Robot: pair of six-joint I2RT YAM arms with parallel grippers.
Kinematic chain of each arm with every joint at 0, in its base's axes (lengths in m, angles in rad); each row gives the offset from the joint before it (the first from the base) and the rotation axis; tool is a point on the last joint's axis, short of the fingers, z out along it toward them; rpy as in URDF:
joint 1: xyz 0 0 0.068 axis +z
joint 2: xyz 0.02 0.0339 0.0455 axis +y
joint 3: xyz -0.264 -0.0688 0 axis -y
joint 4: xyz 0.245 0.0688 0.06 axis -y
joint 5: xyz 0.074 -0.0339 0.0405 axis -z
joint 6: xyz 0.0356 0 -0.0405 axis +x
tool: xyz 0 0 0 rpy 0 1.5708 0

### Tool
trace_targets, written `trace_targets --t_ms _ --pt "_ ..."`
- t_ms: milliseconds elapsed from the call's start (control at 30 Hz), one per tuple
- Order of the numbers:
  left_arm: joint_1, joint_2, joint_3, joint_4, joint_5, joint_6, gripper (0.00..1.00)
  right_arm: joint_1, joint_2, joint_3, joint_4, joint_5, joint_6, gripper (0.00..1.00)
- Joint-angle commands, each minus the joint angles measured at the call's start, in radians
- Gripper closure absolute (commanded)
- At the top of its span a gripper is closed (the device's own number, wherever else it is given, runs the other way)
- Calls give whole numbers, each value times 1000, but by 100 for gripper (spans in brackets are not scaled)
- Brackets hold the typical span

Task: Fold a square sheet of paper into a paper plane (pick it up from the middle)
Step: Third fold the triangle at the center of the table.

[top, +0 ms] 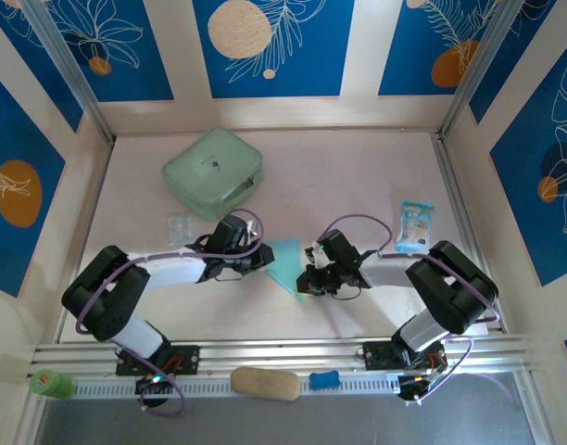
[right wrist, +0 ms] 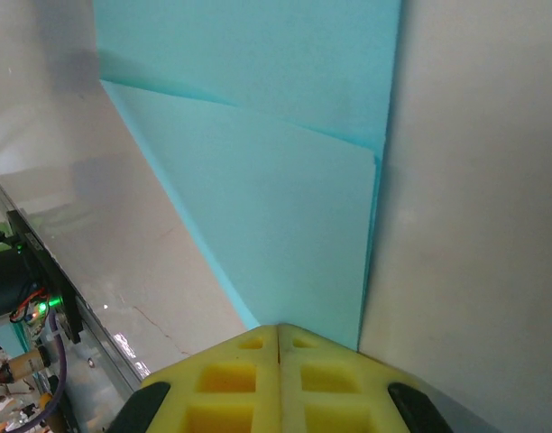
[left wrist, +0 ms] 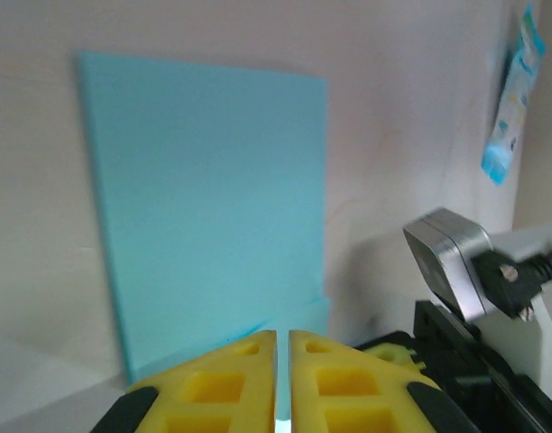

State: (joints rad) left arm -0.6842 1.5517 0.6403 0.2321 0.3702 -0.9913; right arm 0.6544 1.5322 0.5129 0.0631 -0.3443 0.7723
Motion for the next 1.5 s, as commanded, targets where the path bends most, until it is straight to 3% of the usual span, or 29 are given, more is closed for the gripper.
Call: trace_targets --t_ms 0,133,367,767,1267,1467 --pt "-21 86 17 49 56 4 90 -10 -21 -7 -45 -5 -21 99" --pt "-24 153 -16 140 63 -44 91 -17 -29 8 -59 -17 -27 98" --pt "-25 167 -37 60 14 -29 95 -2 -50 77 -70 -71 -36 97" --pt "-24 167 -13 22 12 -14 95 43 129 156 -63 -26 -23 97" --pt "-21 176 -8 -19 10 10 96 -16 -60 -41 -87 -4 -23 96" --pt "-20 176 1 -29 14 14 96 -5 -87 11 -72 -41 -16 97"
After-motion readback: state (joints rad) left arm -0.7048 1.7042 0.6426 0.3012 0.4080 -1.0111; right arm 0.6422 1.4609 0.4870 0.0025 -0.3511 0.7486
